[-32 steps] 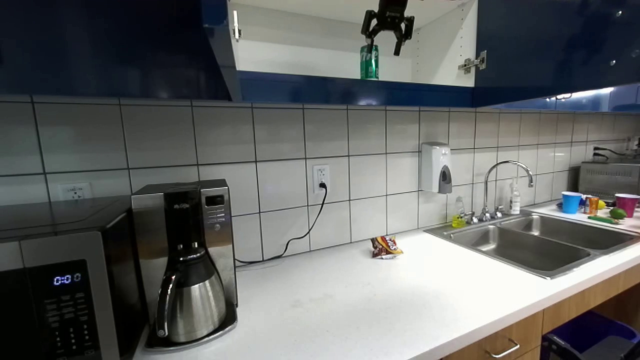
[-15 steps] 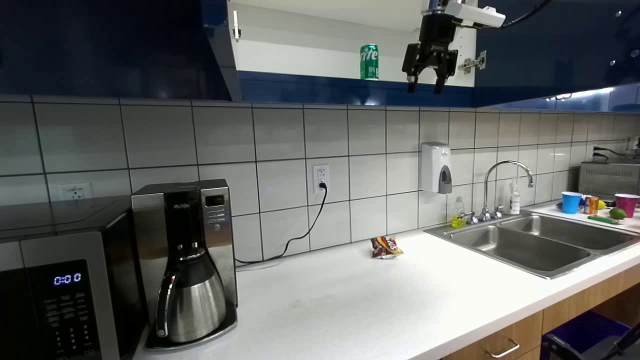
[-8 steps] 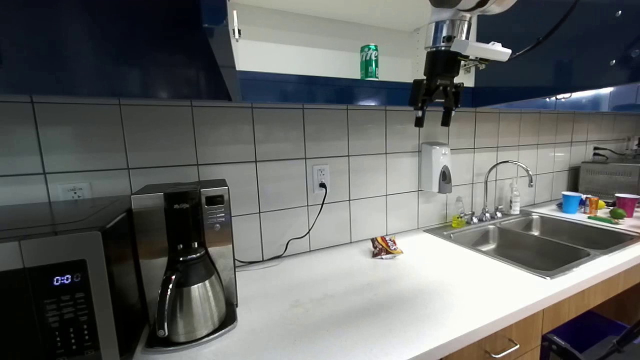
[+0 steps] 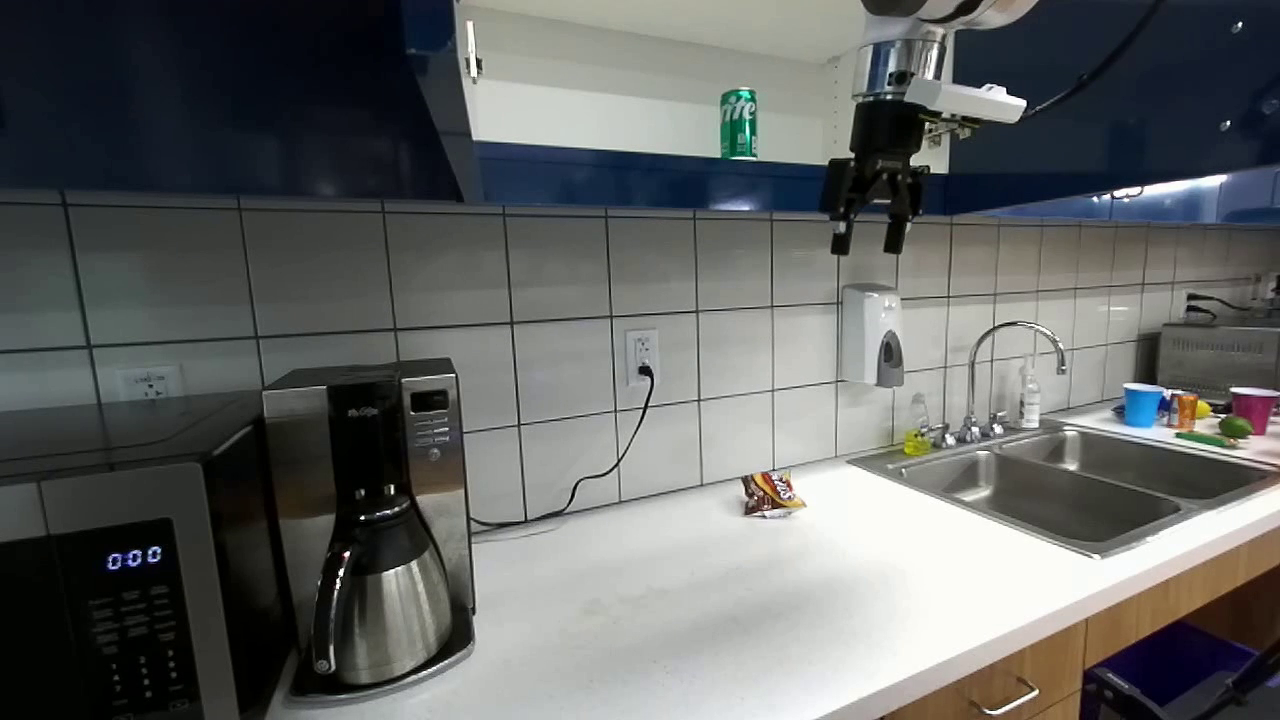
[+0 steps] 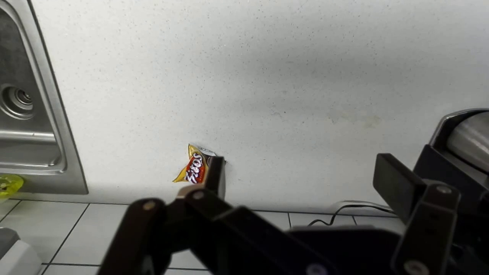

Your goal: Put the green can inside the open upper cabinet.

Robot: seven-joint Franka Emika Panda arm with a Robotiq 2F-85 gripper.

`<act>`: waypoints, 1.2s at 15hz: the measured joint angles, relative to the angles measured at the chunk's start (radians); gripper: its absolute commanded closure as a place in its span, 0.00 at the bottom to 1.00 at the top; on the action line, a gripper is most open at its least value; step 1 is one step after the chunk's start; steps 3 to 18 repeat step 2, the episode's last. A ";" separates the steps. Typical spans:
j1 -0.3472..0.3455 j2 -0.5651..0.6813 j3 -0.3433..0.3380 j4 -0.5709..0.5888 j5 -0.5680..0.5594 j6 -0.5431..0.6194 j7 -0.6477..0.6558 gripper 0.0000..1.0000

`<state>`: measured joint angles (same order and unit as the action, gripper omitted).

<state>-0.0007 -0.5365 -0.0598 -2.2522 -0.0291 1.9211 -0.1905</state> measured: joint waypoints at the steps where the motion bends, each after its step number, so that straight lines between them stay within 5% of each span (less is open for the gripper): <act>1: 0.000 0.000 0.000 0.000 0.000 0.000 0.000 0.00; 18: 0.000 0.000 0.000 0.000 0.000 0.000 -0.001 0.00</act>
